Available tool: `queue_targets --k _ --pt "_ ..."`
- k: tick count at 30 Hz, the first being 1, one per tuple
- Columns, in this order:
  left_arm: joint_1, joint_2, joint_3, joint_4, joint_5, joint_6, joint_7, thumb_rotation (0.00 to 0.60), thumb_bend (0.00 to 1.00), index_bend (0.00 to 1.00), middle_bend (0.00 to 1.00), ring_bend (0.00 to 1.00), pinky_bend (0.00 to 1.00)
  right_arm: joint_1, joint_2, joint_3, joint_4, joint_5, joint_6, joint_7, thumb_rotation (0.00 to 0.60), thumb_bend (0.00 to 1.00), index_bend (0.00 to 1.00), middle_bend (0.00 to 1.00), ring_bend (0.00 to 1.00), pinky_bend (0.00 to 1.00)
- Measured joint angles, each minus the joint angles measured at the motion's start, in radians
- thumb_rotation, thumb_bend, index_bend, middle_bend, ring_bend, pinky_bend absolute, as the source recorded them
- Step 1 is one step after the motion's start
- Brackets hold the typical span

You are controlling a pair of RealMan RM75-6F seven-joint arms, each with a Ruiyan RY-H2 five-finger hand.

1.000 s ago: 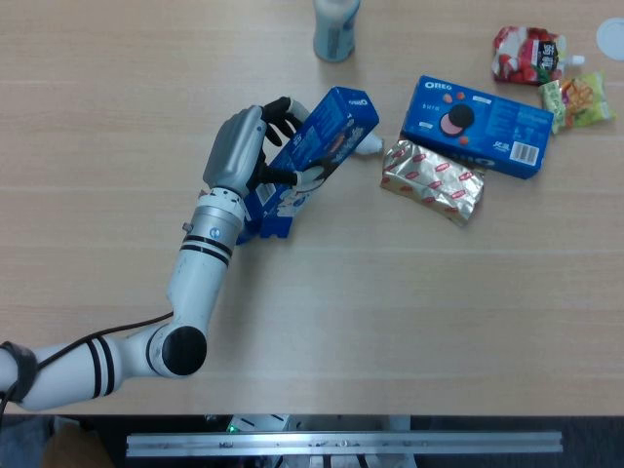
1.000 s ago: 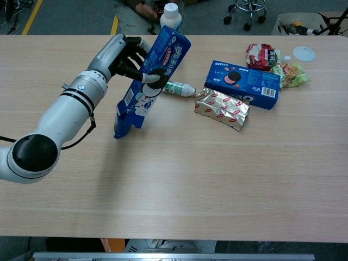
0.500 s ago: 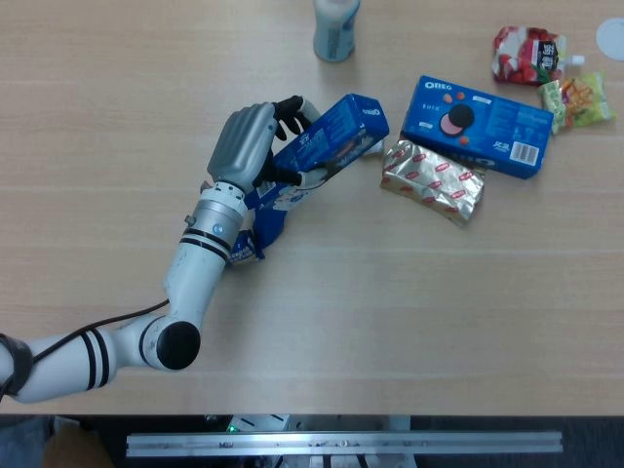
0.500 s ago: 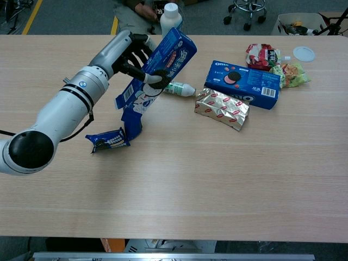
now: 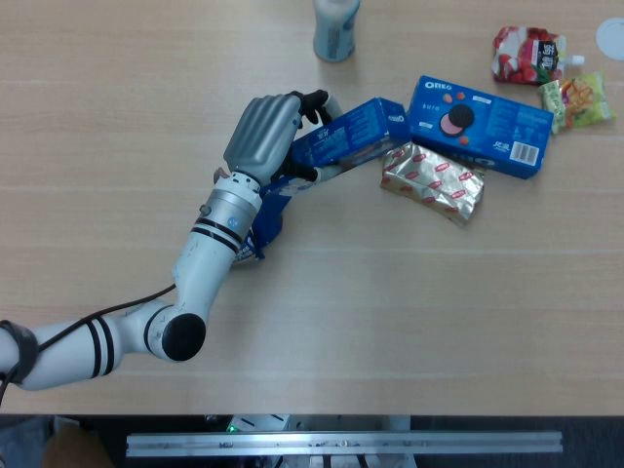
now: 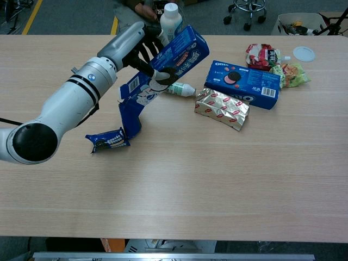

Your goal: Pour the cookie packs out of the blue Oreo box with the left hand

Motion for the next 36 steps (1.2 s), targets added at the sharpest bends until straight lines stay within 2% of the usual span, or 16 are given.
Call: queue_targets --k 6,19,32,36 --pt "-0.016 0.013 0.006 0.003 0.016 -0.003 0.025 0.6 0.14 0.43 0.47 0.39 0.42 -0.001 -0.002 0.0 0.005 0.002 0.0 0.006 0.6 0.18 0.38 0.39 0.37 0.39" --pt "-0.029 0.075 0.09 0.073 0.131 -0.031 0.056 0.6 0.14 0.43 0.47 0.39 0.41 0.001 -0.003 -0.001 0.003 -0.001 -0.005 0.001 0.6 0.18 0.38 0.39 0.37 0.39" --pt "-0.014 0.112 0.241 0.233 0.335 -0.032 0.062 0.6 0.14 0.43 0.47 0.38 0.39 0.002 -0.002 -0.003 -0.008 -0.004 -0.008 -0.012 0.6 0.18 0.38 0.39 0.37 0.39" --pt "-0.015 0.108 0.269 0.271 0.353 -0.051 0.07 0.6 0.14 0.43 0.46 0.38 0.39 0.002 -0.002 -0.003 -0.009 -0.003 -0.009 -0.014 0.6 0.18 0.38 0.39 0.37 0.39"
